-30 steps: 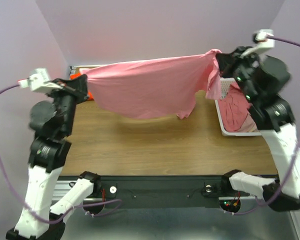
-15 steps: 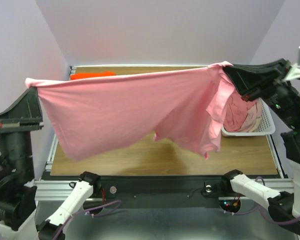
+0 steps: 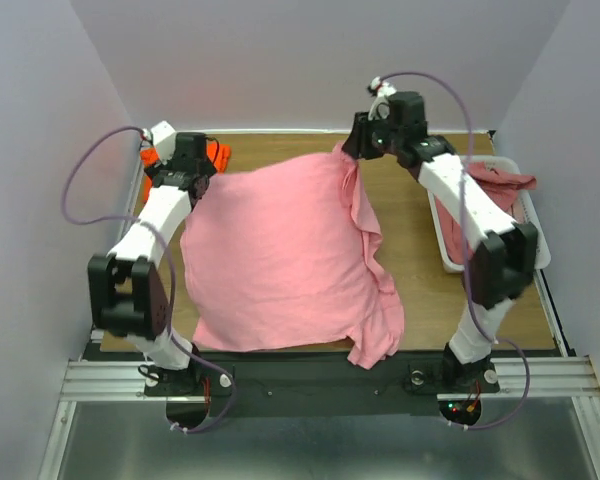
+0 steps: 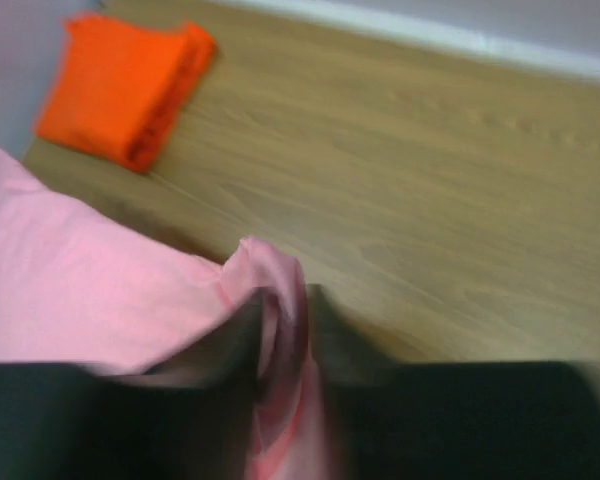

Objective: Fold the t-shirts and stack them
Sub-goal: Flatten the tshirt out

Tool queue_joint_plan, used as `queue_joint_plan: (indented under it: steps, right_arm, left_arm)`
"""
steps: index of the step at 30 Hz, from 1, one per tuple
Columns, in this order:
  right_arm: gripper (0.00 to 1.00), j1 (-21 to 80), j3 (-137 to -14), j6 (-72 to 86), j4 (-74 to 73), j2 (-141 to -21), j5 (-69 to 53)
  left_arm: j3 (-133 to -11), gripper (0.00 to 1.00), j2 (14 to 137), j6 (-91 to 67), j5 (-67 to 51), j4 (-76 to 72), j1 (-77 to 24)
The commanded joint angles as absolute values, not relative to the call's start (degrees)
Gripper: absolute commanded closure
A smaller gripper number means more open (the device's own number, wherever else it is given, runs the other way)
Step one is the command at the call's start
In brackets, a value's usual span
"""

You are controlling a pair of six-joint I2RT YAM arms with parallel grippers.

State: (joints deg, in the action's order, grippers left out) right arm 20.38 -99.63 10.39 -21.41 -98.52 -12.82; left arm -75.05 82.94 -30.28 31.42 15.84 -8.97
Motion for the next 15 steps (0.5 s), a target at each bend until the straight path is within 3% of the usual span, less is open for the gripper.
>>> queue_joint_plan:
  steps: [1, 2, 3, 5, 15]
  right_arm:
    - [0.43, 16.27, -107.73, 8.35, -20.74, -108.96, -12.85]
    - [0.34, 15.91, -108.80, 7.57, -21.26, -113.07, -10.40]
    - [0.15, 15.82, -109.42, 6.69, -21.44, -113.90, -9.41]
    - [0.00, 15.91, -108.64, 5.28, -21.27, -114.08, -9.58]
    - [0.00, 19.77, -90.54, 9.84, -20.83, -102.40, -4.83]
  left_arm:
    - [-79.52, 0.02, 92.27, -31.12, 31.03, 16.08, -7.65]
    - [-80.32, 0.02, 93.24, -30.77, 30.68, 16.26, -7.73]
    - [-80.59, 0.02, 93.69, -30.41, 30.50, 15.82, -7.73]
    - [-79.72, 0.02, 91.77, -29.62, 30.06, 14.07, -7.82]
    - [-67.07, 0.02, 79.20, -31.55, 24.09, 11.25, -9.31]
